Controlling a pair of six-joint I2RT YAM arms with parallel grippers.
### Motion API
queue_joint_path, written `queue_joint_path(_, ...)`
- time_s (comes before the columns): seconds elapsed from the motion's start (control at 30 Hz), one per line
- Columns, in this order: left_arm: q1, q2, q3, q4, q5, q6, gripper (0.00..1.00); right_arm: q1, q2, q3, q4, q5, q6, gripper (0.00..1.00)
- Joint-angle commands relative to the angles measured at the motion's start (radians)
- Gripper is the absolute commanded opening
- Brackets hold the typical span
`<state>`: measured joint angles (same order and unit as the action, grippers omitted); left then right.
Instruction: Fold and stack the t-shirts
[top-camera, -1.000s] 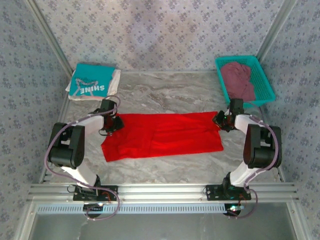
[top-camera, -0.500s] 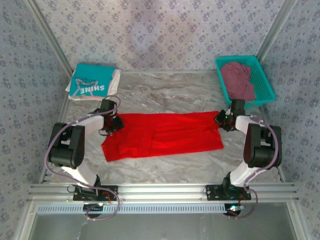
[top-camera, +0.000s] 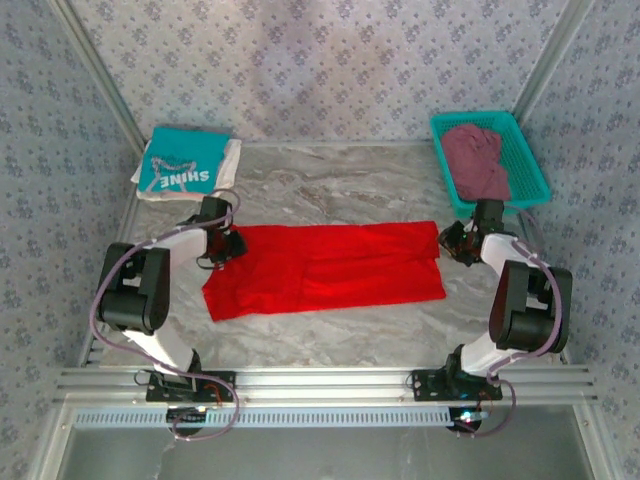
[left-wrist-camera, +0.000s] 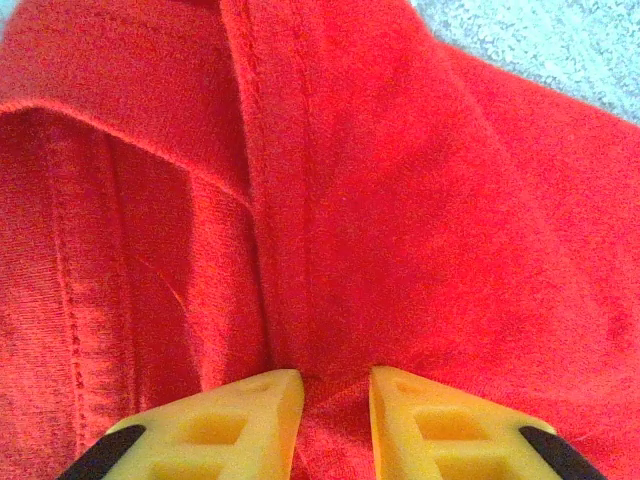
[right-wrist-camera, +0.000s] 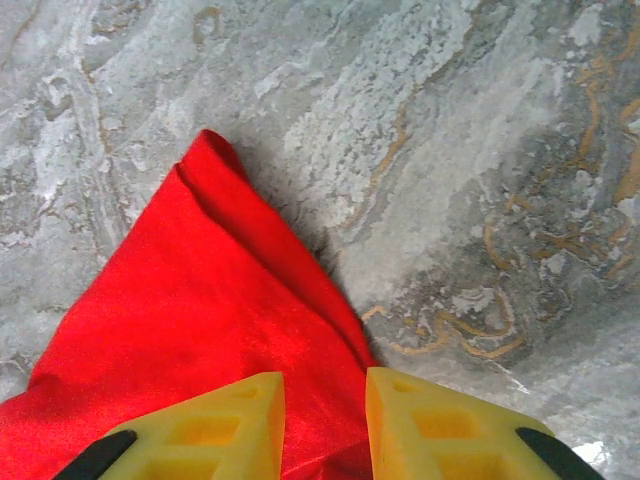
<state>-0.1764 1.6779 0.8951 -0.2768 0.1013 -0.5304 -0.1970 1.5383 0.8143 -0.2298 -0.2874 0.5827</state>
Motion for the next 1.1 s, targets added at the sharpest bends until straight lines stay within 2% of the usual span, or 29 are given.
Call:
queue_joint_path(0.0, 0.01, 0.041, -0.004, -0.082, -0.028, 0.02, 0.27, -0.001, 0.029, 0.006, -0.014, -0.006, -0.019, 0.3)
queue_joint_path(0.27, 0.01, 0.058, 0.008, -0.082, -0.029, 0.015, 0.27, 0.031, 0.093, -0.002, 0.026, -0.041, -0.015, 0.26)
queue_joint_path(0.37, 0.011, 0.063, 0.016, -0.084, -0.034, 0.011, 0.27, 0.057, 0.071, -0.002, -0.001, 0.022, -0.03, 0.25)
queue_joint_path(0.5, 0.01, 0.076, 0.041, -0.075, -0.042, 0.009, 0.27, 0.14, -0.042, -0.014, -0.014, 0.183, -0.073, 0.22)
queue_joint_path(0.63, 0.01, 0.127, 0.107, -0.075, -0.052, 0.027, 0.23, 0.241, -0.079, 0.012, -0.017, 0.225, -0.107, 0.21)
queue_joint_path(0.77, 0.004, 0.22, 0.232, -0.071, -0.046, 0.034, 0.24, 0.322, -0.008, 0.052, -0.023, 0.238, -0.123, 0.21)
queue_joint_path(0.93, -0.036, 0.365, 0.459, -0.117, -0.055, 0.059, 0.24, 0.346, 0.11, 0.096, -0.041, 0.198, -0.12, 0.2)
queue_joint_path(1.07, -0.052, 0.514, 0.711, -0.181, -0.025, 0.067, 0.24, 0.36, 0.151, 0.104, -0.072, 0.201, -0.115, 0.2)
